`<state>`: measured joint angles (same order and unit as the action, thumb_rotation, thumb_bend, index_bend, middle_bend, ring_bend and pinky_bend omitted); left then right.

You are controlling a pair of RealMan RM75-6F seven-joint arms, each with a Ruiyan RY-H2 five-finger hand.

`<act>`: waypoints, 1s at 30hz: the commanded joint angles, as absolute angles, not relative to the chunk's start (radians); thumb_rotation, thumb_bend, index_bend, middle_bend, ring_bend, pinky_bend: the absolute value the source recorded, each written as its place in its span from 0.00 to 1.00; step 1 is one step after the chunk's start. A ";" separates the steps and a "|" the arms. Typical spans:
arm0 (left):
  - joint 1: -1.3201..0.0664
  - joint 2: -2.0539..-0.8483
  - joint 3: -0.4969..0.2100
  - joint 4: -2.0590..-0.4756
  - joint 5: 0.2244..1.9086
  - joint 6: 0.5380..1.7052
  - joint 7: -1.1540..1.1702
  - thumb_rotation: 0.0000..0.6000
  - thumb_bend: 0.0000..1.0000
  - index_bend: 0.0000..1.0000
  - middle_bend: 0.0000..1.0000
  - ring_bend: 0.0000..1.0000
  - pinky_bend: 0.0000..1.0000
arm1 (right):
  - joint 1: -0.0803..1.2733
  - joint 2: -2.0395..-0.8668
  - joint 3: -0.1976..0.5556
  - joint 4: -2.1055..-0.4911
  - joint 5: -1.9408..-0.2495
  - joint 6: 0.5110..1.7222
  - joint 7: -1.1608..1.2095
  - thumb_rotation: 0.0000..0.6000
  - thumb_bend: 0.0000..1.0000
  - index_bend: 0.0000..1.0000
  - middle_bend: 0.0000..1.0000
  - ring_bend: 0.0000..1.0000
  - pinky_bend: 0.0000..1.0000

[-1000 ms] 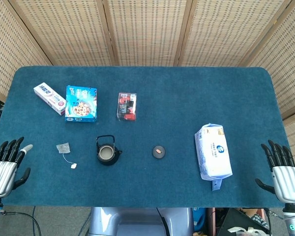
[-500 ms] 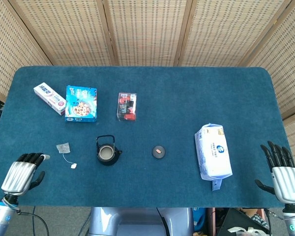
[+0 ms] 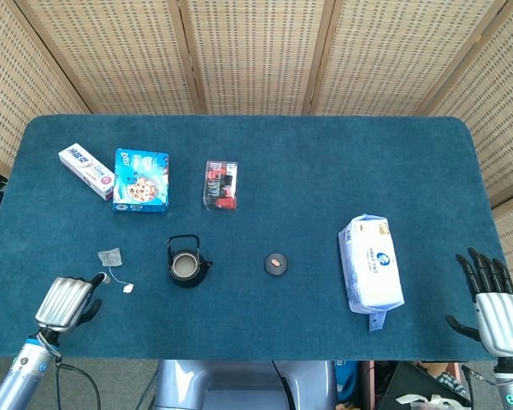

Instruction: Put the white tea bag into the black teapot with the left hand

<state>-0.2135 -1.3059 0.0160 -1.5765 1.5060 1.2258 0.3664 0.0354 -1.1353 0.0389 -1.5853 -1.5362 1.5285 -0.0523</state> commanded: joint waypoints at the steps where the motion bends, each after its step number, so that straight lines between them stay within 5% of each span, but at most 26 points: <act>1: -0.245 -1.315 0.002 -1.602 1.464 1.173 0.417 1.00 0.42 0.36 0.76 0.69 0.68 | 0.035 -1.135 0.038 -1.586 -1.535 1.527 -0.053 1.00 0.17 0.01 0.00 0.00 0.03; 30: -0.334 -1.439 -0.031 -1.528 1.278 1.079 0.484 1.00 0.30 0.46 0.81 0.73 0.70 | 0.015 -1.131 0.039 -1.591 -1.511 1.528 -0.061 1.00 0.17 0.01 0.00 0.00 0.03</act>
<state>-0.3319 -1.4370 -0.0308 -1.5301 1.2806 1.0805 0.4846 0.0156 -1.1310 0.0383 -1.5910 -1.5114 1.5282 -0.0601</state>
